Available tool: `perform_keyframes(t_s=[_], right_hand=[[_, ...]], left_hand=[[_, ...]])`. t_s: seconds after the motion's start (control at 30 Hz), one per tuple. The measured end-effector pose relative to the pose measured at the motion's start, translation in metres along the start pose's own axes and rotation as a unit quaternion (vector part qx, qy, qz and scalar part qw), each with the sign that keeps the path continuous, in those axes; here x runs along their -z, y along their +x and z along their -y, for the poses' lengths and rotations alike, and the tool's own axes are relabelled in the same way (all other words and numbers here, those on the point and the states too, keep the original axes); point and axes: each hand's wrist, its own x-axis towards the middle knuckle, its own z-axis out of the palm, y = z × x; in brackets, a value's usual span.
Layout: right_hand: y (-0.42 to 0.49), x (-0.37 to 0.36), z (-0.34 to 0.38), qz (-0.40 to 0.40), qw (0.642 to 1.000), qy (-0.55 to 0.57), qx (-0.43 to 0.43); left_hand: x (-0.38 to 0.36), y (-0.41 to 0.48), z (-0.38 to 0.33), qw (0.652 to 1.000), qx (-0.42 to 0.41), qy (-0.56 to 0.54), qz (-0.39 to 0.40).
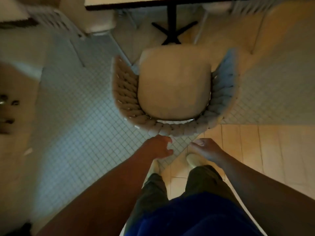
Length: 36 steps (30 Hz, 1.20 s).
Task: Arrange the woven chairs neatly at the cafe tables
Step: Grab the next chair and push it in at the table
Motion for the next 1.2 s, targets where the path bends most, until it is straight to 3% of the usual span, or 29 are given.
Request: perform_keyframes(t_s=[0.1, 0.2, 0.27, 0.3, 0.33, 0.4, 0.47, 0.53, 0.63, 0.77, 1.2], right_hand=[[-0.005, -0.032, 0.002, -0.044, 0.993, 0.103, -0.035], [-0.007, -0.055, 0.013, -0.063, 0.968, 0.233, -0.062], [0.000, -0.065, 0.023, -0.078, 0.940, 0.323, -0.078], [0.004, -0.068, 0.028, -0.084, 0.922, 0.368, -0.087], [0.009, -0.070, 0.033, -0.092, 0.903, 0.408, -0.095], [0.019, -0.072, 0.040, -0.100, 0.868, 0.477, -0.101], [0.029, -0.069, 0.045, -0.108, 0.825, 0.545, -0.100], [0.040, -0.066, 0.048, -0.111, 0.792, 0.593, -0.090], [0.055, -0.061, 0.048, -0.103, 0.746, 0.651, -0.094], [0.070, -0.061, 0.048, -0.094, 0.697, 0.703, -0.108], [0.110, -0.032, 0.074, -0.144, 0.683, 0.708, -0.108]], left_hand=[[0.003, 0.000, 0.025, 0.999, -0.026, 0.021, -0.027], [-0.001, 0.001, 0.054, 0.993, 0.042, -0.109, -0.029], [-0.001, 0.006, 0.068, 0.966, 0.097, -0.239, -0.029], [-0.001, 0.009, 0.072, 0.932, 0.133, -0.335, -0.029], [-0.002, 0.012, 0.073, 0.878, 0.164, -0.449, -0.028], [-0.005, 0.022, 0.074, 0.747, 0.187, -0.638, -0.027], [-0.008, 0.031, 0.070, 0.639, 0.182, -0.747, -0.031], [-0.012, 0.043, 0.068, 0.576, 0.176, -0.797, -0.038], [-0.012, 0.060, 0.066, 0.521, 0.167, -0.834, -0.074], [-0.016, 0.077, 0.072, 0.493, 0.171, -0.847, -0.108], [0.021, 0.120, 0.070, 0.525, 0.126, -0.832, -0.123]])
